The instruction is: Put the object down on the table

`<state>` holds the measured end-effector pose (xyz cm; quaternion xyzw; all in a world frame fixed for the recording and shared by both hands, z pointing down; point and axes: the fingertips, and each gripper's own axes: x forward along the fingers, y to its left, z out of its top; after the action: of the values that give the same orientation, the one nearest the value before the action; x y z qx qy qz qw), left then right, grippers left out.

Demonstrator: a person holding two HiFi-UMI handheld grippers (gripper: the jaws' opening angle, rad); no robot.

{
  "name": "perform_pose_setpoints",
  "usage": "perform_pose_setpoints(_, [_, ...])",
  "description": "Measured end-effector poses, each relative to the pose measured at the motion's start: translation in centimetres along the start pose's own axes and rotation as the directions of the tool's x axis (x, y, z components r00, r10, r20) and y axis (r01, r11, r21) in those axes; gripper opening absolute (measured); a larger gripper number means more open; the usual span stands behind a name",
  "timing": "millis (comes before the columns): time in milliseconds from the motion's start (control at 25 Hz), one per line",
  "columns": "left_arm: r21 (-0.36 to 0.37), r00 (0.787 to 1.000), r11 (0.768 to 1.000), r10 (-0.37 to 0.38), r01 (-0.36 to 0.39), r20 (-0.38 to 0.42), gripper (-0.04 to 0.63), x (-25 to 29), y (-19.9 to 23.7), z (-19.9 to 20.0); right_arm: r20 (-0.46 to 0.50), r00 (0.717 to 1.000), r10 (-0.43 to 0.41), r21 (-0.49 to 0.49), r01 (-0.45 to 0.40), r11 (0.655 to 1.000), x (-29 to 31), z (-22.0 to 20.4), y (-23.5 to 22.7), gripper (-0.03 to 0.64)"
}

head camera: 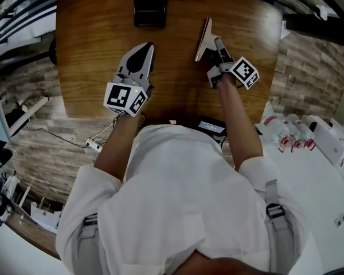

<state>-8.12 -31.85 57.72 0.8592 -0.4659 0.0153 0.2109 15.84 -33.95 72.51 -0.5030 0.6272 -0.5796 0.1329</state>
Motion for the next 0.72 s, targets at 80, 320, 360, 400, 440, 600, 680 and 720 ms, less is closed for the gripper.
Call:
perform_pose_setpoints(80, [-0.004,1.000,1.000,0.002,-0.002,0.001,0.014,-0.1,-0.1,0.0,-0.002,1.000,-0.007,-0.003,0.007,1.000,-0.1,0.0,-0.3,0.027])
perform_pose_setpoints(320, [-0.007,1.000,1.000,0.006,-0.006,0.009,0.014,-1.1,0.1,0.0,-0.002,1.000,-0.025,-0.010,0.025,1.000,-0.4,-0.6,-1.0,0.027])
perform_pose_setpoints(360, [-0.008,1.000,1.000,0.006,-0.006,0.008,0.015,-1.2,0.2,-0.1,0.000,1.000,-0.026,-0.011,0.026,1.000,-0.4,-0.7,-1.0,0.028])
perform_pose_setpoints(400, [-0.010,1.000,1.000,0.007,-0.007,0.007,0.015,-1.4,0.2,-0.3,0.002,1.000,-0.027,-0.012,0.027,1.000,-0.4,-0.7,-1.1,0.028])
perform_pose_setpoints(440, [-0.013,1.000,1.000,0.007,-0.007,0.005,0.014,-1.5,0.2,-0.4,0.003,1.000,-0.029,-0.013,0.029,1.000,-0.4,-0.7,-1.1,0.028])
perform_pose_setpoints(600, [-0.016,1.000,1.000,0.001,-0.001,0.001,0.015,-1.9,0.0,-0.6,0.004,0.999,-0.035,-0.001,0.035,0.999,-0.4,-0.7,-1.2,0.028])
perform_pose_setpoints(680, [-0.019,1.000,1.000,-0.003,0.003,-0.001,0.015,-2.0,0.0,-0.6,0.016,0.999,-0.032,0.012,0.032,0.999,-0.4,-0.6,-1.3,0.031])
perform_pose_setpoints(720, [-0.020,1.000,1.000,-0.005,0.005,-0.001,0.015,-2.0,-0.1,-0.6,0.025,0.999,-0.025,0.019,0.025,1.000,-0.4,-0.5,-1.2,0.043])
